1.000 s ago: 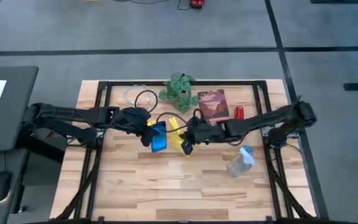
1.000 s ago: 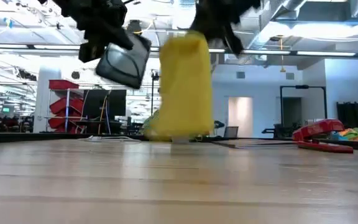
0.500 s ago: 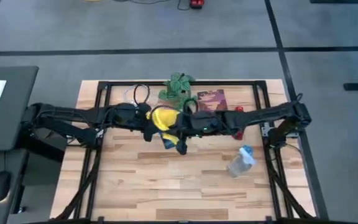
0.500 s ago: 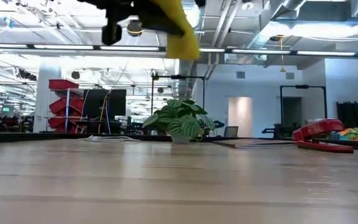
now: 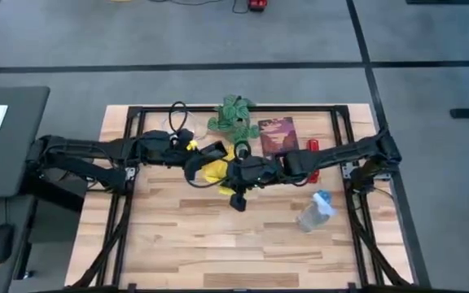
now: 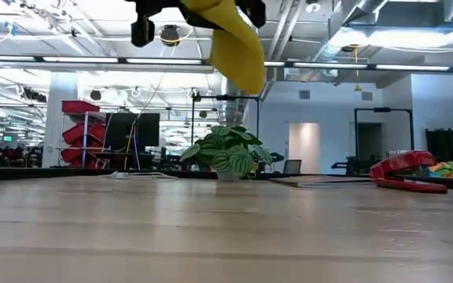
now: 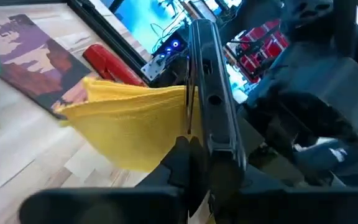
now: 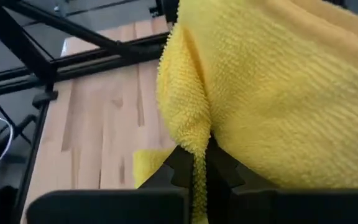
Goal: Apply microfiber cloth
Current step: Wipe the front of the cellphone with the yellow microfiber cloth
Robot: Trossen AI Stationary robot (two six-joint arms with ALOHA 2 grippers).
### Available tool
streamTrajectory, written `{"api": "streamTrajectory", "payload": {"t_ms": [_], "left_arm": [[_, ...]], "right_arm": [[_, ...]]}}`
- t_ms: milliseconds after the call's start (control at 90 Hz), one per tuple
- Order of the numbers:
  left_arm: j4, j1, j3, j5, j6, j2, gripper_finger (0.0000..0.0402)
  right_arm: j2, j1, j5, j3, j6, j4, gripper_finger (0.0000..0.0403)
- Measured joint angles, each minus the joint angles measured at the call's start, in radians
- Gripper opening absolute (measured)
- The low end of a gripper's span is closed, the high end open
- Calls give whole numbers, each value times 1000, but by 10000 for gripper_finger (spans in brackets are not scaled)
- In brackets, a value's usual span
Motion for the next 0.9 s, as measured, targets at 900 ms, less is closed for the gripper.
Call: {"api": "streamTrajectory", "payload": {"t_ms": [900], "left_arm": [[-108,-26,1,38,75,-61,11]], "right_arm": [[-20,1,107,25,-6,209,0]]}}
